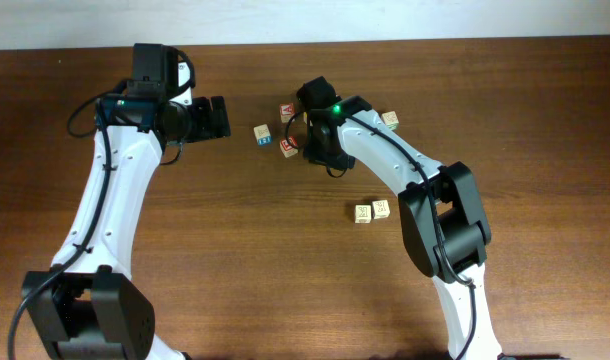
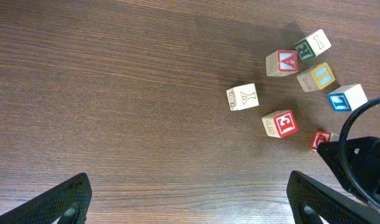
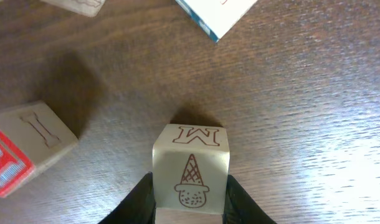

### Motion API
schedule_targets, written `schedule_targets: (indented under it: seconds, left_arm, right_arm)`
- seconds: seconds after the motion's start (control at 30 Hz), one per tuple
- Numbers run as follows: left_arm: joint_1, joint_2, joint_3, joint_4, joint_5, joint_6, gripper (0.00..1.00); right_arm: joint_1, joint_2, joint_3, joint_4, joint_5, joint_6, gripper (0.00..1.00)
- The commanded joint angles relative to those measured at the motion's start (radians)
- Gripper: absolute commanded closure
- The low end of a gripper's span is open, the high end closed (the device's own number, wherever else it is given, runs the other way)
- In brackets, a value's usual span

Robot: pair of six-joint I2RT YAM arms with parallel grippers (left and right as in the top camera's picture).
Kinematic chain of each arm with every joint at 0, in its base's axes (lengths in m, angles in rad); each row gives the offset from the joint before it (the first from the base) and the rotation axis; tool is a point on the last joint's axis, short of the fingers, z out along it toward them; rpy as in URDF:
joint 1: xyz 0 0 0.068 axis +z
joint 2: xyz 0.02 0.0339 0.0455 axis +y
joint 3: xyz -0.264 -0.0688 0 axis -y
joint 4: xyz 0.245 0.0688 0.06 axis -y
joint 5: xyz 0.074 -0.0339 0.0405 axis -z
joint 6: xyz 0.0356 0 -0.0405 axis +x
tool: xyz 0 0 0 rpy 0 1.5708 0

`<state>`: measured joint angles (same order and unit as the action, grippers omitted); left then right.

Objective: Rotate 5 blocks

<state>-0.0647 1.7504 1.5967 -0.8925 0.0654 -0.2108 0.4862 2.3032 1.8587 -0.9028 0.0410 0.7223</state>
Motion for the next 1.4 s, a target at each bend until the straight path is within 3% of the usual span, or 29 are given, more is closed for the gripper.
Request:
schedule_targets:
  seconds: [0.0, 0.23, 0.4, 0.43, 0.9, 1.0, 1.23, 1.37]
  left_arm:
    - [0.002, 0.005, 0.014, 0.001, -0.010, -0.013, 0.01]
    - [0.002, 0.005, 0.014, 0.001, -0.010, -0.013, 0.01]
    - [0.002, 0.005, 0.014, 0.001, -0.010, -0.013, 0.01]
    - [0.002, 0.005, 0.014, 0.001, -0.010, -0.013, 0.01]
    - [0.002, 0.005, 0.014, 0.001, -0.010, -0.013, 0.01]
    - [0.002, 0.005, 0.014, 0.001, -0.010, -0.013, 0.01]
    - [0.002, 0.005, 0.014, 0.001, -0.010, -0.013, 0.01]
    - [0.002, 0.005, 0.014, 0.001, -0.010, -0.013, 0.01]
  right_arm:
    - [0.003, -0.003, 0.047, -0.051, -0.004, -0.133, 0.73]
    - [0.003, -0.003, 0.165, -0.257, -0.261, -0.282, 0.72]
    - [0.005, -0.002, 0.142, -0.423, -0.273, -0.299, 0.71]
    - [0.005, -0.002, 0.125, -0.463, -0.266, -0.304, 0.67]
    - [0.003, -0.002, -0.006, -0.436, -0.183, -0.250, 0.67]
    - [0.003, -0.002, -0.005, -0.455, -0.205, -0.251, 0.60]
    - [0.003, -0.002, 0.035, -0.538, -0.225, -0.271, 0.57]
    - [0.003, -0.002, 0.136, -0.549, -0.222, -0.301, 0.48]
